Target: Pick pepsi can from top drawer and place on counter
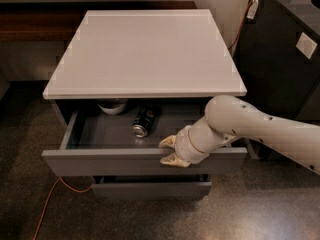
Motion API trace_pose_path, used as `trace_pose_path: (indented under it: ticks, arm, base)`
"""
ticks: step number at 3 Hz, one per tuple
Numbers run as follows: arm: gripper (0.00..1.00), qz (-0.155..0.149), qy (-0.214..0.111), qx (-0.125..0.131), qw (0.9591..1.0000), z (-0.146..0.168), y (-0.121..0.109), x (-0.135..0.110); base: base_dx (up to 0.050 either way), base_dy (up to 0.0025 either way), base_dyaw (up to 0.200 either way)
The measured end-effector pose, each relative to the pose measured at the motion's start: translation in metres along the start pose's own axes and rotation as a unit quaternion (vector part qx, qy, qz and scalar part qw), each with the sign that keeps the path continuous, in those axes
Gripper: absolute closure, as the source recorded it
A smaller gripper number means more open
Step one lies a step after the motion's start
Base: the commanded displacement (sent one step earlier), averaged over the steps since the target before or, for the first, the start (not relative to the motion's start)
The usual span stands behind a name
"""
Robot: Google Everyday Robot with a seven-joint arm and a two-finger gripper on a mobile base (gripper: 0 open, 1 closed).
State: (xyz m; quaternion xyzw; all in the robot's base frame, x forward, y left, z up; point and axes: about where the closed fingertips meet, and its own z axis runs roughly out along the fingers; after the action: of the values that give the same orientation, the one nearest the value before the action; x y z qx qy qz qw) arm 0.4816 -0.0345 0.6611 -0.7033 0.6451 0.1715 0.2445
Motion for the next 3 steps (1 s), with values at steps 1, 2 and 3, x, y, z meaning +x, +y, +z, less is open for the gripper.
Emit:
trace_pose_path:
  ticks: [1,2,3]
  arm:
    - [0.98,0.0,0.0,0.0,1.0,0.0,0.0,0.0]
    - [1.0,-0.012,-0.012,-0.021,0.9996,0.0,0.031,-0.009]
    - [1.0,-0.015,-0.015,-0.026,0.9995,0.0,0.038,-0.01]
  base:
    - [0.0,0.0,0.0]
    - [0.0,0.0,0.0]
    - [0.0,0.0,0.0]
